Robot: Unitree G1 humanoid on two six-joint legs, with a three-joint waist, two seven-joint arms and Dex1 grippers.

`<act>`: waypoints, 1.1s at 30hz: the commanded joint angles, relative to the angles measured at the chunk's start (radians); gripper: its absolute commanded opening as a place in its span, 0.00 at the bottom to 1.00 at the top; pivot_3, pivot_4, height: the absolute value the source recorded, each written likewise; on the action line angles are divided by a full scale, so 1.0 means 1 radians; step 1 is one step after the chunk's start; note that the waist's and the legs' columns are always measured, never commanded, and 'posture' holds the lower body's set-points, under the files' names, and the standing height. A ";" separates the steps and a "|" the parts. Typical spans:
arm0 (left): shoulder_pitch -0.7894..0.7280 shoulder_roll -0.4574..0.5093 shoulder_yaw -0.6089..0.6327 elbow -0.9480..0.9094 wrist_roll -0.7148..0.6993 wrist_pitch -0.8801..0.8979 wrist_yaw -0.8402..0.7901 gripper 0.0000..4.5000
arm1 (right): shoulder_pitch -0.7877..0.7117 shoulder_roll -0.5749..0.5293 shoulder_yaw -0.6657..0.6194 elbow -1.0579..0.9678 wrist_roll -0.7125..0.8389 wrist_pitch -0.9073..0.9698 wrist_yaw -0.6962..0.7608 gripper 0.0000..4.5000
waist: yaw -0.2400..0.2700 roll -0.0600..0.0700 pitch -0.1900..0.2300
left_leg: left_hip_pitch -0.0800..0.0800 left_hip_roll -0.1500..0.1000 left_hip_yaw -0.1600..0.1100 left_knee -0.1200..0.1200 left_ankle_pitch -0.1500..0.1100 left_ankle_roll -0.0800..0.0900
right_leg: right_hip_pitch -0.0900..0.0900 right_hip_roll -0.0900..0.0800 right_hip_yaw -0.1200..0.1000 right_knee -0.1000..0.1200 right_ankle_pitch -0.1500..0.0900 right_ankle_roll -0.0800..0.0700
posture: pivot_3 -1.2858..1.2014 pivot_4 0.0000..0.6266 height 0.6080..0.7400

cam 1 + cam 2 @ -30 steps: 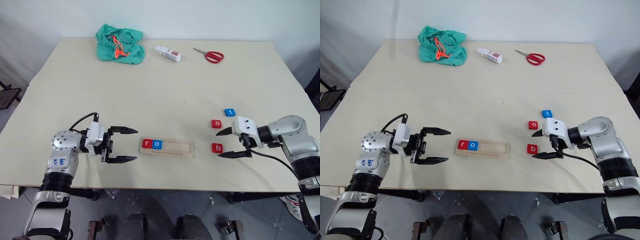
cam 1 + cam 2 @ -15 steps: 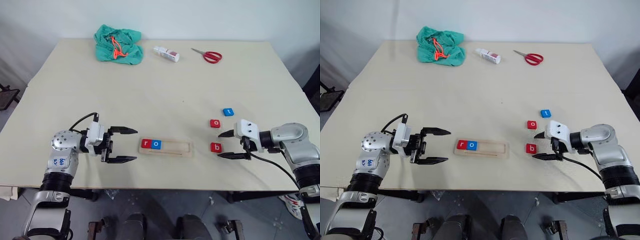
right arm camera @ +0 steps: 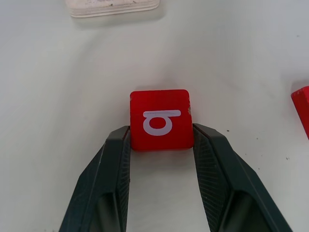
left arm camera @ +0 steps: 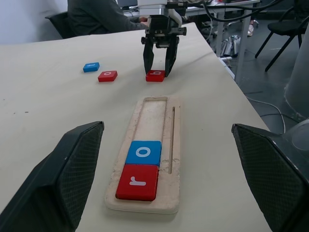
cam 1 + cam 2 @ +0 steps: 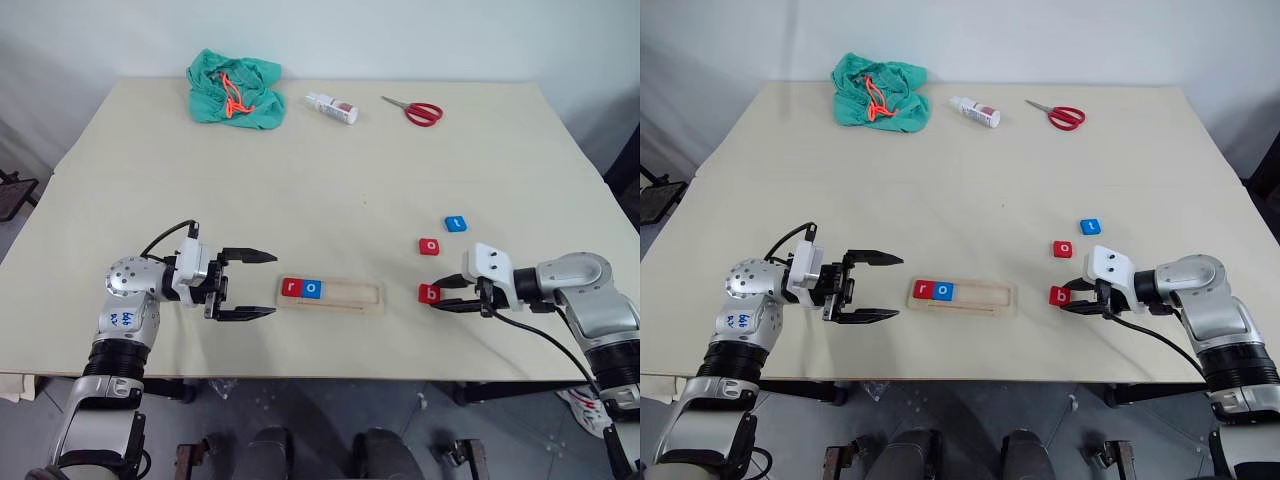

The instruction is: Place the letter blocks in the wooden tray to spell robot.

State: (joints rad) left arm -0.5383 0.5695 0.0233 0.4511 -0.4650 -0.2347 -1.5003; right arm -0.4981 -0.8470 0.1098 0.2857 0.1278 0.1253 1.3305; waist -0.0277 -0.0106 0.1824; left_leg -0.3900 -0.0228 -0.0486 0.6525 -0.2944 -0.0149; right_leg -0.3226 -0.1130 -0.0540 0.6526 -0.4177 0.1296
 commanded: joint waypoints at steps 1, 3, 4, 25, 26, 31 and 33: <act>-0.003 0.011 0.020 0.021 -0.008 -0.020 -0.055 1.00 | -0.033 -0.024 -0.008 -0.215 0.060 0.210 -0.005 0.33 | 0.000 0.000 0.000 | 0.000 0.000 0.000 0.000 0.000 0.000 | 0.000 0.000 0.000 0.000 0.000 0.000 | 0.52 0.24 1.00; -0.005 0.014 0.019 0.039 -0.008 -0.027 -0.068 1.00 | -0.058 -0.029 0.002 -0.313 0.081 0.332 -0.007 0.33 | -0.001 0.001 0.000 | 0.000 0.000 0.001 0.000 0.000 0.000 | -0.001 0.000 0.001 0.000 0.000 0.000 | 0.52 0.24 1.00; -0.008 0.015 0.016 0.051 -0.006 -0.032 -0.077 1.00 | -0.081 -0.033 0.027 -0.346 0.077 0.400 -0.002 0.33 | 0.000 0.001 0.000 | 0.000 0.000 0.001 0.000 0.000 0.000 | -0.001 0.000 0.001 0.000 0.000 0.000 | 0.52 0.24 1.00; -0.097 -0.018 -0.022 0.180 0.009 -0.103 -0.104 1.00 | -0.297 0.232 0.292 -0.396 0.020 0.616 -0.206 0.33 | 0.000 0.000 0.000 | -0.002 -0.003 -0.005 -0.001 0.000 0.000 | -0.002 -0.001 -0.001 0.002 0.000 0.001 | 0.52 0.24 1.00; -0.096 -0.019 -0.023 0.178 0.007 -0.100 -0.105 1.00 | -0.302 0.240 0.299 -0.390 0.018 0.613 -0.206 0.33 | 0.000 0.000 0.000 | -0.002 -0.003 -0.005 -0.001 0.000 0.000 | -0.003 -0.001 -0.001 0.002 0.000 0.001 | 0.52 0.24 1.00; -0.091 -0.019 -0.034 0.173 0.002 -0.095 -0.113 1.00 | -0.313 0.263 0.324 -0.366 0.005 0.600 -0.214 0.33 | -0.002 0.000 0.000 | -0.002 -0.003 -0.005 -0.001 0.000 0.000 | -0.003 -0.001 -0.001 0.002 0.000 0.001 | 0.52 0.24 1.00; -0.088 -0.019 -0.039 0.170 0.000 -0.095 -0.114 1.00 | -0.322 0.279 0.334 -0.350 -0.004 0.600 -0.222 0.33 | -0.002 0.000 0.000 | -0.002 -0.003 -0.005 -0.001 0.000 0.000 | -0.003 -0.001 -0.001 0.002 0.000 0.001 | 0.52 0.24 1.00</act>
State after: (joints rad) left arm -0.6250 0.5483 -0.0148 0.6414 -0.4528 -0.3272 -1.5020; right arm -0.7964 -0.5800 0.4366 -0.0593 0.1339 0.7414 1.1154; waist -0.0298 -0.0102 0.1827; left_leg -0.3919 -0.0253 -0.0535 0.6516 -0.2944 -0.0152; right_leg -0.3258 -0.1141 -0.0554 0.6551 -0.4172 0.1304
